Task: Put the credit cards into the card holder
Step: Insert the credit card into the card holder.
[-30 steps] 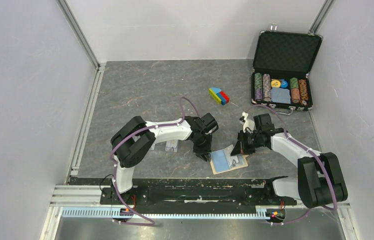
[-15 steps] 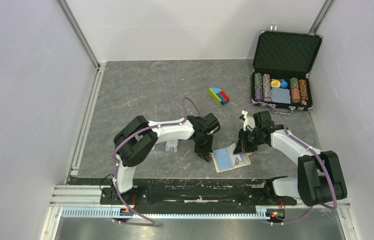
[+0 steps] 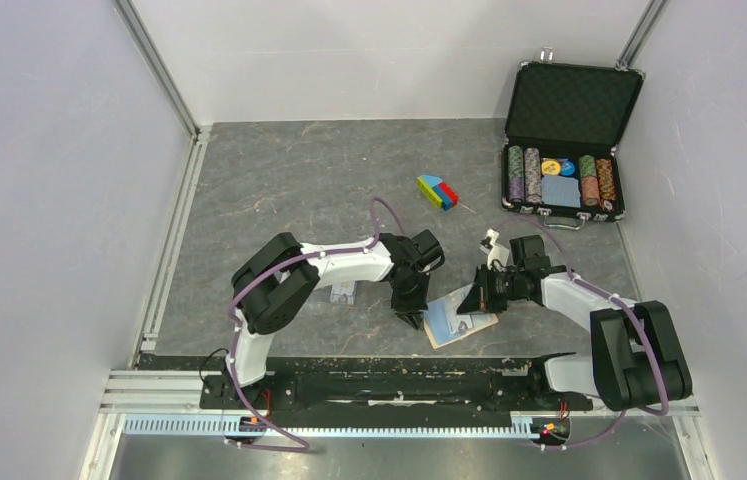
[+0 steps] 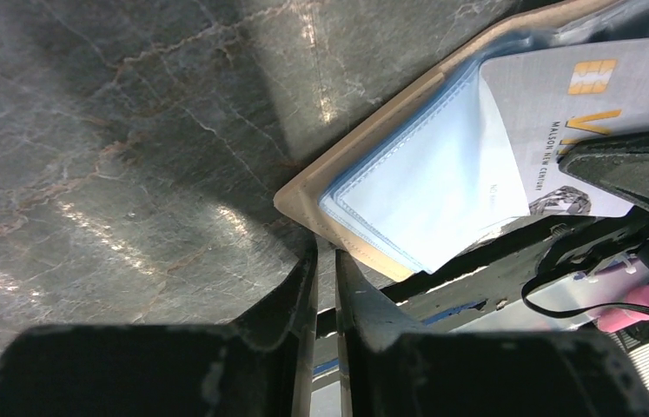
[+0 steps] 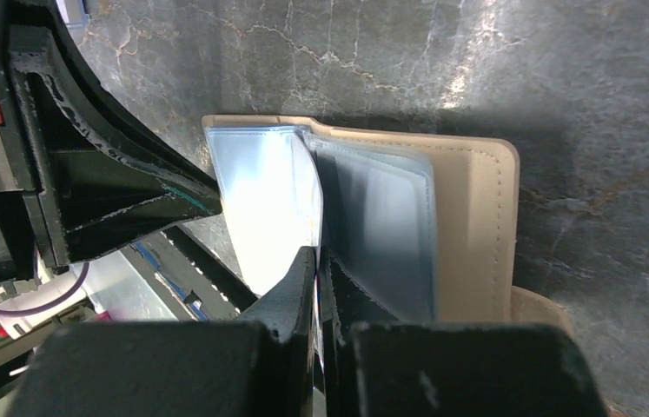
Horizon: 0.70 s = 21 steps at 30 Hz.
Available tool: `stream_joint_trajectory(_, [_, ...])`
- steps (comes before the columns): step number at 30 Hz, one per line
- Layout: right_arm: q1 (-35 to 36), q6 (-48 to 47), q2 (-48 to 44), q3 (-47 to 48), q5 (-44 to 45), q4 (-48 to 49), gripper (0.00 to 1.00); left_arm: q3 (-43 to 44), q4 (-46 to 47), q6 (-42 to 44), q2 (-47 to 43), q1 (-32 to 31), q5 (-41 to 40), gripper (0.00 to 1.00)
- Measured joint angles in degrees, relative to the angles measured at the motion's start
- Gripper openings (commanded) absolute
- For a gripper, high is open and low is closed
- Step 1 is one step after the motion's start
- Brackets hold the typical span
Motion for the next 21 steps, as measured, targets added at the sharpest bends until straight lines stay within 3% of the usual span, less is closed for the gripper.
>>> stream_joint_trajectory(11, [0.0,1.8,0.0,-1.2,-1.9,1.9,0.00,0.3,-0.7,0.0,0.2,-0.2,-0.1,0.20])
stream_joint_trajectory(21, [0.5,-0.1,-1.2,0.7,0.3,-4.4,0.00,2.1,-2.7,0.3,1.2,-0.2,-0.2,0.18])
